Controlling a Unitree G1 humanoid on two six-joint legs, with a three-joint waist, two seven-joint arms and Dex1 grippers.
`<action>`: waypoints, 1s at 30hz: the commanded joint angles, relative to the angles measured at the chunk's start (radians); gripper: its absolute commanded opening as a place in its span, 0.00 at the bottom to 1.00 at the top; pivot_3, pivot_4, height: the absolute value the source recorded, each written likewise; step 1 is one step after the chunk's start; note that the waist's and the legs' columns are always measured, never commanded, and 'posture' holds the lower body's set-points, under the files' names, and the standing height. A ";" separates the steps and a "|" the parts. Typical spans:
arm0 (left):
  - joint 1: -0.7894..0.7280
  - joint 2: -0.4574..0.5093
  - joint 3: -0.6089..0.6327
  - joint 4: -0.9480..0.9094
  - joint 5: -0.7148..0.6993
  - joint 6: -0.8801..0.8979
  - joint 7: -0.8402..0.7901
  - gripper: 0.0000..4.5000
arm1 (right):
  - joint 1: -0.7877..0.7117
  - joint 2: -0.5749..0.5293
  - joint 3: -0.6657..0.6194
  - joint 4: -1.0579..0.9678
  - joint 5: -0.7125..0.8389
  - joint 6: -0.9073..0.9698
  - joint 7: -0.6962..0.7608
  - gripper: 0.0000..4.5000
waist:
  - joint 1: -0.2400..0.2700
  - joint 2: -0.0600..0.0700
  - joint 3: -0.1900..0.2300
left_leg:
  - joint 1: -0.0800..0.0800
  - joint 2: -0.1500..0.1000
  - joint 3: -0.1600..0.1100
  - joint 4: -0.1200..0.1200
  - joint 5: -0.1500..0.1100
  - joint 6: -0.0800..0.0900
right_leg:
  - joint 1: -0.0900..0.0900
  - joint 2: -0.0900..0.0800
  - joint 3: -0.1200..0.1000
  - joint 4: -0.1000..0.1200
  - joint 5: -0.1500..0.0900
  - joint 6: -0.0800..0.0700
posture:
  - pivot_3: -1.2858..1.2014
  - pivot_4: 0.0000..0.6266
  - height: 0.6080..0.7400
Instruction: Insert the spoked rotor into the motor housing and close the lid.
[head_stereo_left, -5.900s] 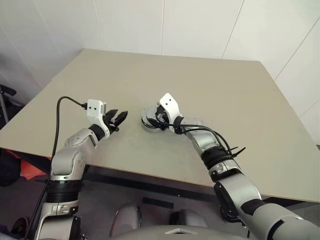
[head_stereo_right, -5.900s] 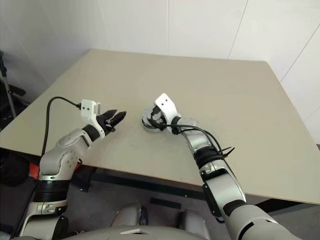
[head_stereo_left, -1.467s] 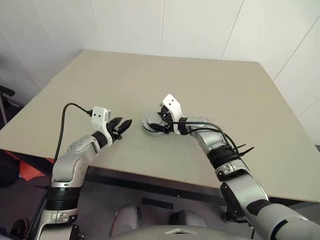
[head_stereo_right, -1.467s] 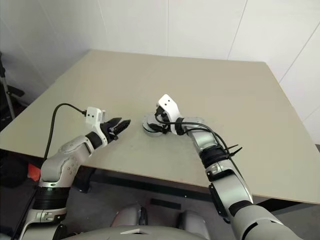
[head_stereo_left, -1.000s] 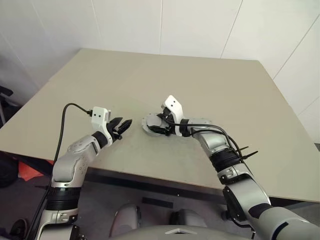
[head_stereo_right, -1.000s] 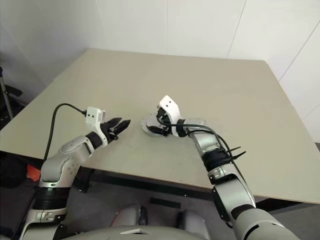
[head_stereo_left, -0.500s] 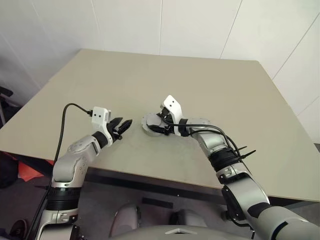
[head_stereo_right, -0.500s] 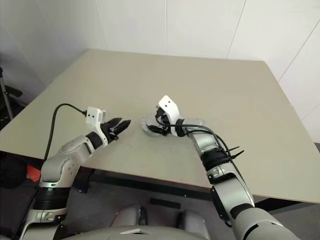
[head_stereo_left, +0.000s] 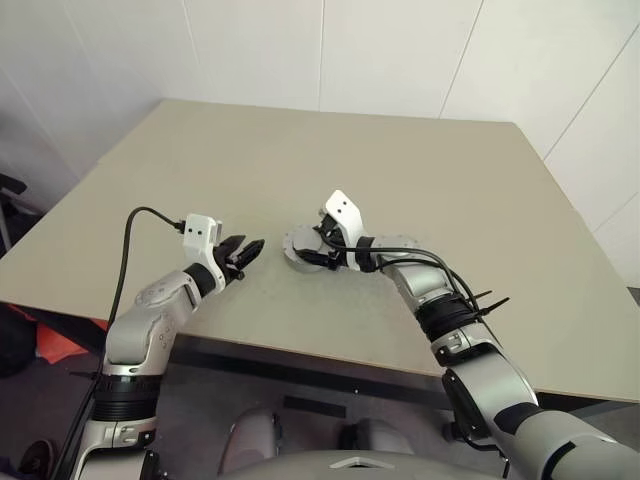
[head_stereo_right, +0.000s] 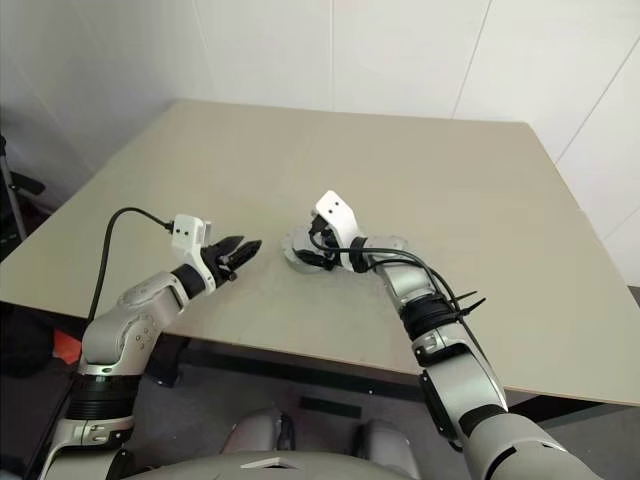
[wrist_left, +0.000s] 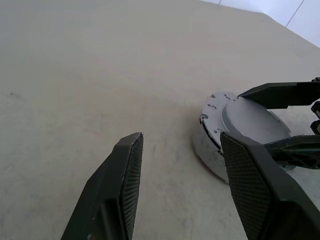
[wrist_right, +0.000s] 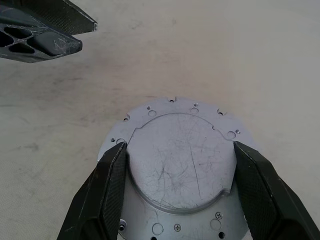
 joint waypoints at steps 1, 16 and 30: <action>-0.008 0.004 0.007 -0.039 -0.003 -0.010 0.000 0.58 | 0.015 -0.025 0.032 0.057 -0.053 0.015 -0.006 0.71 | 0.000 0.000 0.000 | 0.000 0.000 0.000 0.000 0.000 0.000 | 0.000 0.000 0.000 0.000 0.000 0.000 | 0.52 0.00 1.00; -0.012 -0.037 -0.009 -0.045 -0.012 0.004 0.018 0.58 | 0.016 -0.054 0.081 0.101 -0.109 0.028 -0.038 0.71 | 0.001 0.002 -0.001 | 0.010 0.000 0.000 -0.006 0.000 -0.001 | 0.009 0.000 0.000 -0.003 -0.001 0.001 | 0.52 0.00 1.00; -0.022 -0.082 -0.016 -0.060 -0.017 0.025 0.029 0.58 | 0.011 -0.032 0.045 0.097 -0.045 0.133 0.014 0.71 | 0.003 0.003 -0.002 | 0.010 0.000 0.001 -0.007 0.001 -0.001 | 0.010 0.000 0.000 -0.004 -0.003 0.005 | 0.52 0.00 1.00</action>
